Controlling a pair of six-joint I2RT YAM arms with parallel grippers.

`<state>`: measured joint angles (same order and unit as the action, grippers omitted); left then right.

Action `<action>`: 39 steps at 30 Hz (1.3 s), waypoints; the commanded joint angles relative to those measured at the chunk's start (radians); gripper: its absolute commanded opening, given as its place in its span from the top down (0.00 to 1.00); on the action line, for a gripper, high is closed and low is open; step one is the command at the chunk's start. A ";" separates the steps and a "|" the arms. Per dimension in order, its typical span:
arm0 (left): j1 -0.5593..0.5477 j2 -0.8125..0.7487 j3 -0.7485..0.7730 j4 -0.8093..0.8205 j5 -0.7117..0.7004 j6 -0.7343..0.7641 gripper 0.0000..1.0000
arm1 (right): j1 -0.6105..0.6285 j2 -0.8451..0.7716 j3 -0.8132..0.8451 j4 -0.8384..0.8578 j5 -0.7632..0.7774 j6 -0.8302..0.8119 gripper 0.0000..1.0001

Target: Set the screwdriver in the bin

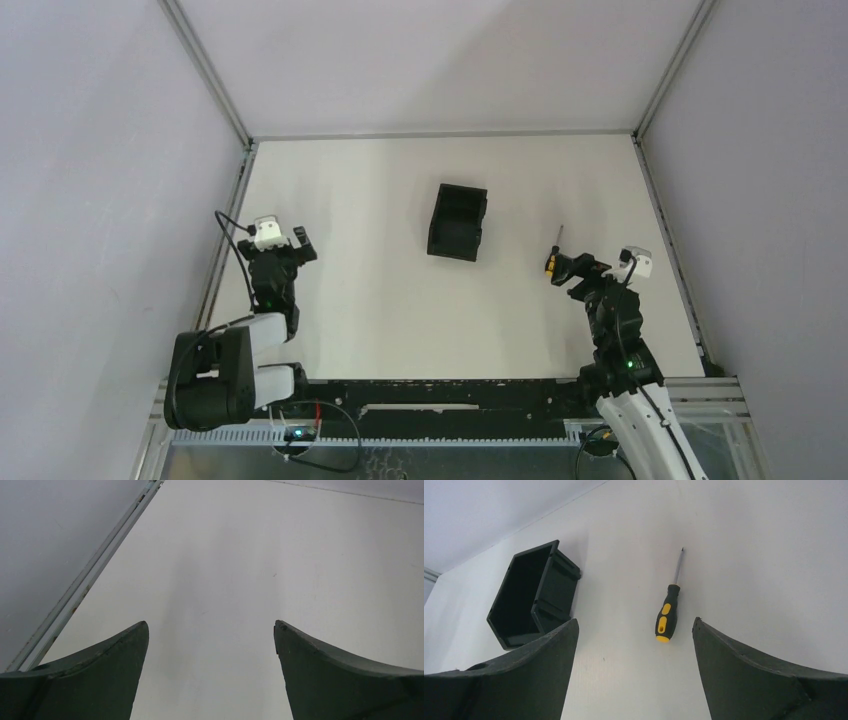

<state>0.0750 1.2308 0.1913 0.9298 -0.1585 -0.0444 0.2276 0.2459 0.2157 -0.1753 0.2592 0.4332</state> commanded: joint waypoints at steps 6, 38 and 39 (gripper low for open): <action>-0.005 -0.001 0.046 0.025 -0.012 0.014 0.00 | -0.001 0.038 0.102 0.086 -0.062 -0.084 0.11; -0.006 -0.001 0.046 0.026 -0.013 0.014 0.00 | -0.268 1.482 1.044 -0.503 -0.238 -0.129 0.23; -0.006 -0.001 0.047 0.026 -0.012 0.014 0.00 | -0.247 1.513 1.042 -0.499 -0.225 -0.131 0.23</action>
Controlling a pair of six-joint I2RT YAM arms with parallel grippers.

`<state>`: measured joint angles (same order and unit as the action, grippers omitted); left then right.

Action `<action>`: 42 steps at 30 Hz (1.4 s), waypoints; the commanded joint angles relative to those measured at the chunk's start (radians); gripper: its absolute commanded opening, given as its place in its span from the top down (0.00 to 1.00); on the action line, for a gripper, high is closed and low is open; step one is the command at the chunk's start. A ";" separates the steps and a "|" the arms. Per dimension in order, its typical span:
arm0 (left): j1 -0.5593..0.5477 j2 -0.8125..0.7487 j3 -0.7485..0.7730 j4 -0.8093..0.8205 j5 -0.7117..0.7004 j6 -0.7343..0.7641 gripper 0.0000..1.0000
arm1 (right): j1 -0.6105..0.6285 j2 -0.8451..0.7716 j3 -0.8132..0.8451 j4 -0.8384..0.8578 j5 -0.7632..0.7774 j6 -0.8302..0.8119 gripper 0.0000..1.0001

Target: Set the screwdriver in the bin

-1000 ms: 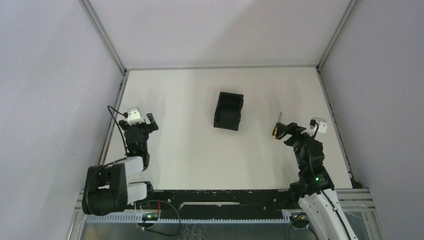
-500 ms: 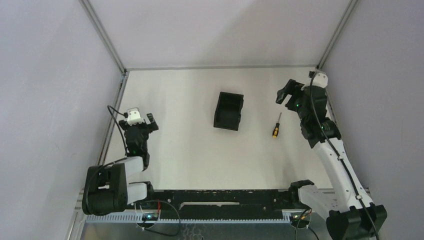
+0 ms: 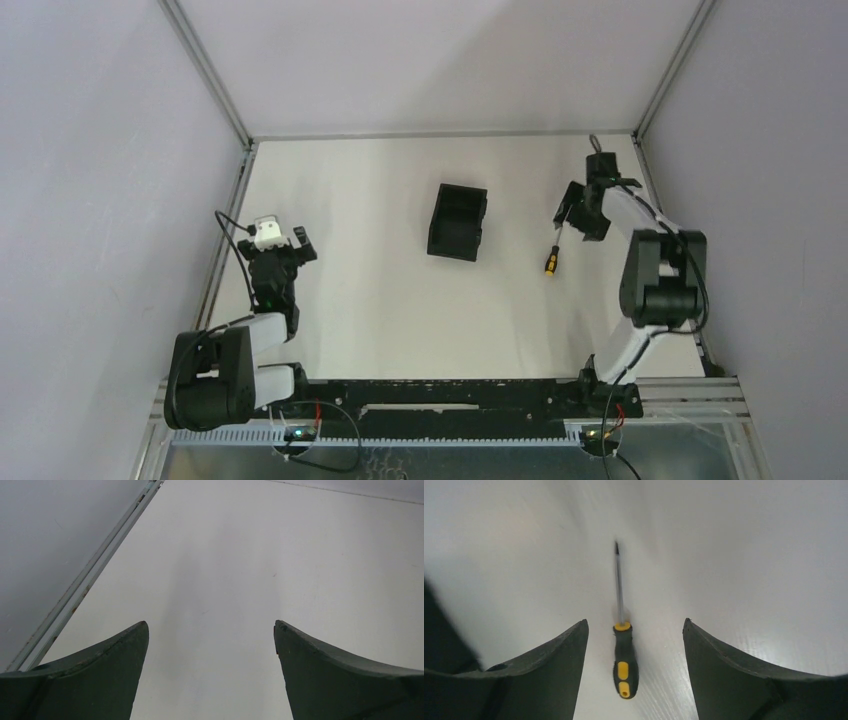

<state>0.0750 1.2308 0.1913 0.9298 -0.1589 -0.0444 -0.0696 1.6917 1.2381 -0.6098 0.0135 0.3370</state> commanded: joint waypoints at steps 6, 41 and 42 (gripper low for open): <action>-0.006 -0.001 0.046 0.026 -0.013 0.014 0.00 | 0.121 0.198 -0.001 -0.045 0.043 -0.028 0.45; -0.006 -0.001 0.047 0.026 -0.011 0.013 0.00 | 0.567 0.267 0.928 -0.451 -0.048 -0.075 1.00; -0.006 -0.001 0.045 0.026 -0.012 0.014 0.00 | 0.585 0.297 0.960 -0.458 -0.041 -0.082 1.00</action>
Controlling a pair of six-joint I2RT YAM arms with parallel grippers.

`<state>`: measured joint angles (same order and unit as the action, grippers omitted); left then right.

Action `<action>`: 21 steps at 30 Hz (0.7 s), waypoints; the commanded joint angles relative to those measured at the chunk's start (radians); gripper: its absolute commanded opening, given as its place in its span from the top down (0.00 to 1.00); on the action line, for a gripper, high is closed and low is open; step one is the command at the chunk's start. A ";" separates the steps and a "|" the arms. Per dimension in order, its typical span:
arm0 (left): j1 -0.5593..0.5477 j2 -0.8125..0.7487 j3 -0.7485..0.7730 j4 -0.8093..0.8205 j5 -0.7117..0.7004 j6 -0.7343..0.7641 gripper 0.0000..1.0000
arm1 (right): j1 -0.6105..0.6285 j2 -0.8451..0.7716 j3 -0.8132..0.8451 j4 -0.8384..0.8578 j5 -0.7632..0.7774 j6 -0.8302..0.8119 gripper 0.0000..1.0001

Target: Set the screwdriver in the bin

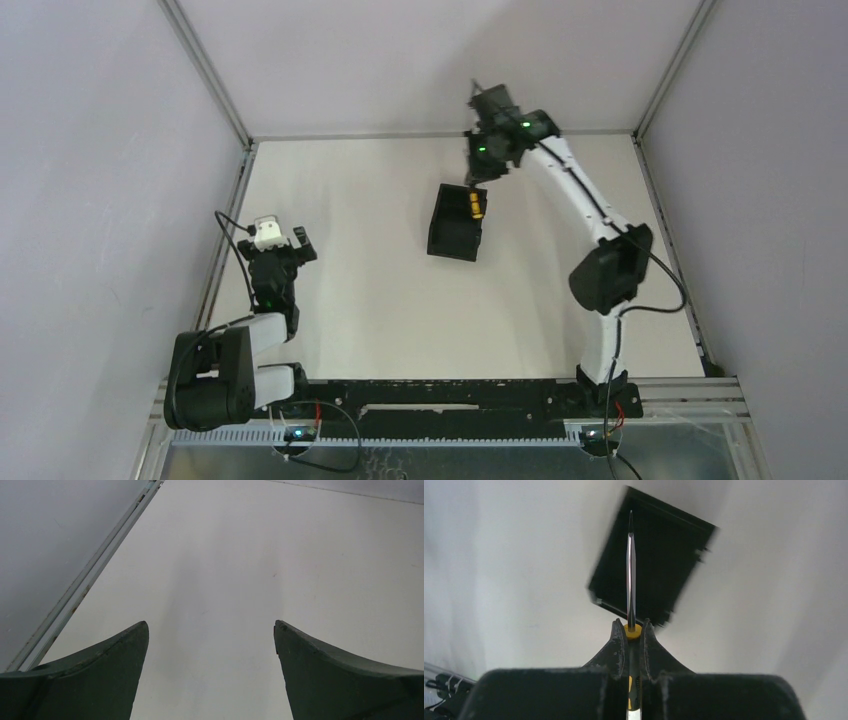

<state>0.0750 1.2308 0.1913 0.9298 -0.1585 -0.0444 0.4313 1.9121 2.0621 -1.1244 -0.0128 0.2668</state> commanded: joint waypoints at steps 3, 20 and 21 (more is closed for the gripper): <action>-0.006 -0.001 0.046 0.026 -0.013 0.014 0.00 | 0.113 0.147 0.182 0.063 0.007 -0.041 1.00; -0.006 -0.001 0.047 0.026 -0.012 0.014 0.00 | 0.160 0.345 -0.027 0.252 0.140 -0.135 0.95; -0.006 -0.001 0.046 0.026 -0.013 0.014 0.00 | 0.162 0.344 -0.034 0.254 0.145 -0.132 0.90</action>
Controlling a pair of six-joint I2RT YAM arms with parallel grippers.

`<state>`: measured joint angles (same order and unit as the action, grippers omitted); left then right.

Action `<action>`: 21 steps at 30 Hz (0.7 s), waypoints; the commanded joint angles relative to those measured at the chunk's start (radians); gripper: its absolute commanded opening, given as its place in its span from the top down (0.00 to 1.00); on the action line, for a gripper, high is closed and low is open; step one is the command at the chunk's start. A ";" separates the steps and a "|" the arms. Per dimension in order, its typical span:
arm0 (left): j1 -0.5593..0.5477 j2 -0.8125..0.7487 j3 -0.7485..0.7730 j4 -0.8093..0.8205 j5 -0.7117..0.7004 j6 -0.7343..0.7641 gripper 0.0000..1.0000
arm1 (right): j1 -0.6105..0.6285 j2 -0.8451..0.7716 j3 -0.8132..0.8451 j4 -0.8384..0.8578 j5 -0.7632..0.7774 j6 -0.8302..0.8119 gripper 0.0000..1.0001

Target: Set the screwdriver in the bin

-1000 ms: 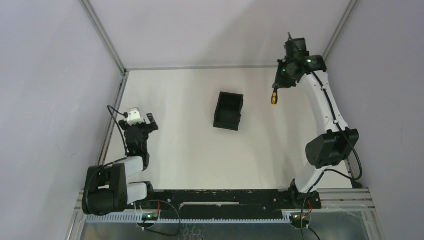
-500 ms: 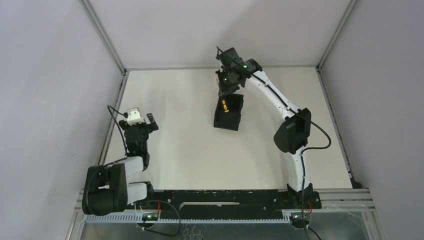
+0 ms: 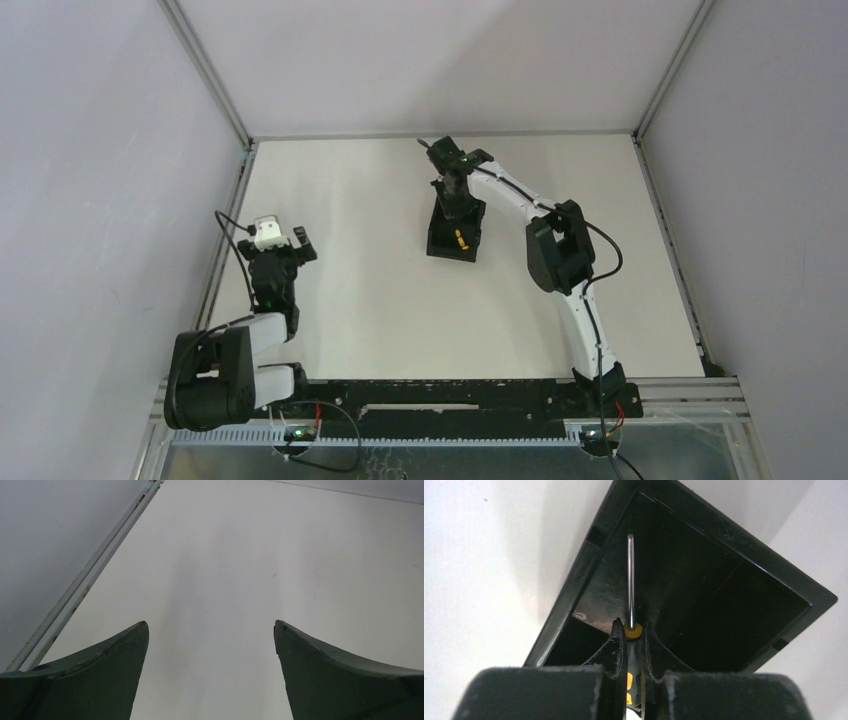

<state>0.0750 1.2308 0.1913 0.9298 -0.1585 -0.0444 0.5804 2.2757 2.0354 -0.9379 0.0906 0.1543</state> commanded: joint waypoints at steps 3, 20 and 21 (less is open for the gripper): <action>-0.006 -0.001 0.047 0.026 -0.012 0.014 0.00 | 0.016 -0.029 -0.024 0.076 0.053 -0.017 0.72; -0.006 -0.001 0.046 0.026 -0.012 0.015 0.00 | 0.048 -0.413 -0.137 0.157 0.173 -0.024 0.06; -0.006 -0.001 0.046 0.026 -0.013 0.014 0.00 | 0.044 -0.460 -0.187 0.189 0.177 -0.036 0.01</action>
<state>0.0750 1.2308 0.1913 0.9298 -0.1589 -0.0444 0.6273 1.9884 1.9301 -0.8448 0.2161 0.1337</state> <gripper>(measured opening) 0.996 0.860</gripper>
